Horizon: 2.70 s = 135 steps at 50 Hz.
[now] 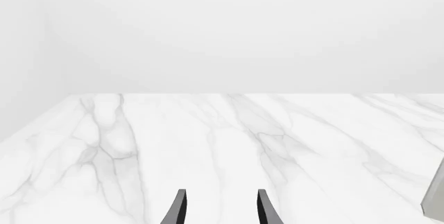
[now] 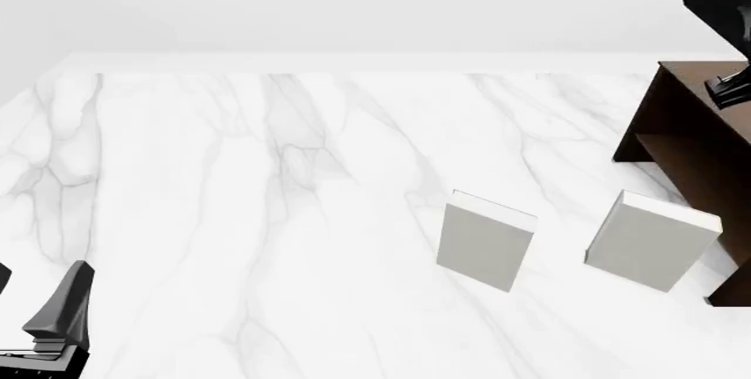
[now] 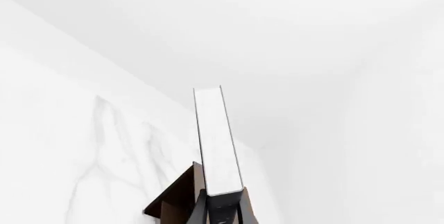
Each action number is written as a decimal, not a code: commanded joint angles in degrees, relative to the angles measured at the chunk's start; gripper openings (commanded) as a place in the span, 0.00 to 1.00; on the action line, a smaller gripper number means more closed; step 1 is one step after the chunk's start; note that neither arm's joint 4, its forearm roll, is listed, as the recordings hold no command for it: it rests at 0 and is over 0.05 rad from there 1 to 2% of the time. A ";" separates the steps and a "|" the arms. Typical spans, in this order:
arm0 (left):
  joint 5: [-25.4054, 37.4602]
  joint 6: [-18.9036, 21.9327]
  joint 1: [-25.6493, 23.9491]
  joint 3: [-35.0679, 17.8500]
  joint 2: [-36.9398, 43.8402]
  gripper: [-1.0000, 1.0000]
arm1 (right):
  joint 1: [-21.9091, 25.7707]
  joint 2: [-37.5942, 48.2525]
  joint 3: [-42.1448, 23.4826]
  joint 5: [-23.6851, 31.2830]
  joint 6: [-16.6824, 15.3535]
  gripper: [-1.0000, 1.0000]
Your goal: Pick up the book on the left and place it on top of the shelf.
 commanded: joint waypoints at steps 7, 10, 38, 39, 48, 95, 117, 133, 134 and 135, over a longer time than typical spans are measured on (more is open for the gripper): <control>0.00 0.00 0.00 0.00 0.00 1.00 | -4.33 -0.66 -0.66 0.04 -1.78 0.00; 0.00 0.00 0.00 0.00 0.00 1.00 | -4.95 -0.25 -0.68 -0.45 -1.88 0.00; 0.00 0.00 0.00 0.00 0.00 1.00 | -10.85 4.21 -2.33 -3.10 -4.73 0.00; 0.00 0.00 0.00 0.00 0.00 1.00 | -11.01 4.29 -2.37 -3.15 -4.77 0.00; 0.00 0.00 0.00 0.00 0.00 1.00 | -12.39 4.81 -1.69 -4.19 -5.70 0.00; 0.00 0.00 0.00 0.00 0.00 1.00 | -19.56 10.35 -3.47 -7.04 -8.89 0.00; 0.00 0.00 0.00 0.00 0.00 1.00 | -22.36 12.53 -4.26 -8.44 -10.63 0.00; 0.00 0.00 0.00 0.00 0.00 1.00 | -23.72 15.56 -6.05 -9.77 -11.12 0.00; 0.00 0.00 0.00 0.00 0.00 1.00 | -23.75 15.87 -6.33 -9.84 -11.26 0.00; 0.00 0.00 0.00 0.00 0.00 1.00 | -23.78 16.12 -6.51 -9.96 -11.41 0.00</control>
